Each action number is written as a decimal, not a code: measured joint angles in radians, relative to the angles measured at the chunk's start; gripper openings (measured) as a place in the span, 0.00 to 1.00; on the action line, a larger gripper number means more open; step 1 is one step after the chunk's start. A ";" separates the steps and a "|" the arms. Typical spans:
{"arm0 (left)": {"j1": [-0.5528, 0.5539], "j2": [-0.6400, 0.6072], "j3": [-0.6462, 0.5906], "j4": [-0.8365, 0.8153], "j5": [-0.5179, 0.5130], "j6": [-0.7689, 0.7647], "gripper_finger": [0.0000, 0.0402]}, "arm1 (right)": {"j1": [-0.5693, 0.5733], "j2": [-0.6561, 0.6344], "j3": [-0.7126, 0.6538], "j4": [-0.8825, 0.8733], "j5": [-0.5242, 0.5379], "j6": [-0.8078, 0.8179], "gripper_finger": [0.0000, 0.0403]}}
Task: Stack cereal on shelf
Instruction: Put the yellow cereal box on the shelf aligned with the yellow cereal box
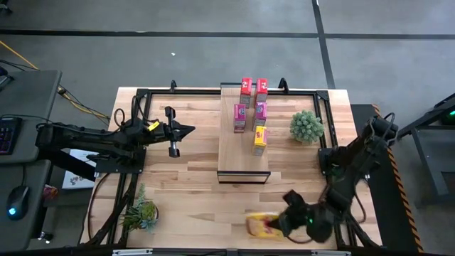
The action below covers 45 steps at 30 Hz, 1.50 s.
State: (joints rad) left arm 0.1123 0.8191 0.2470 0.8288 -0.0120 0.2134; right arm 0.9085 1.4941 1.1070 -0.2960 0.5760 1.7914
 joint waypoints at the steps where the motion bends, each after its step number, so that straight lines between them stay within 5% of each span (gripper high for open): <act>1: 0.000 0.000 0.000 0.000 0.000 0.000 0.00 | -0.028 0.000 0.012 0.042 0.014 -0.108 0.31; 6: 0.000 0.000 0.000 0.000 0.000 -0.002 0.00 | -0.185 0.000 0.155 0.040 -0.067 -0.545 0.31; 12: 0.000 0.000 0.000 0.000 0.000 -0.002 0.00 | -0.360 0.004 0.437 -0.230 -0.085 -0.791 0.31; 24: 0.000 0.000 0.000 0.001 0.000 0.000 0.00 | -0.558 0.240 0.902 -0.840 -0.121 -0.780 0.31; 31: 0.000 0.000 0.000 0.006 0.000 0.000 0.00 | -0.602 0.410 1.112 -1.046 -0.158 -0.754 0.31; 45: 0.000 0.000 0.000 0.007 0.000 0.001 0.00 | -0.635 0.470 1.157 -1.191 -0.203 -0.705 0.31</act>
State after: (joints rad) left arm 0.1127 0.8188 0.2470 0.8360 -0.0120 0.2141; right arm 0.2731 1.9640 2.2642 -1.4869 0.3727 1.0866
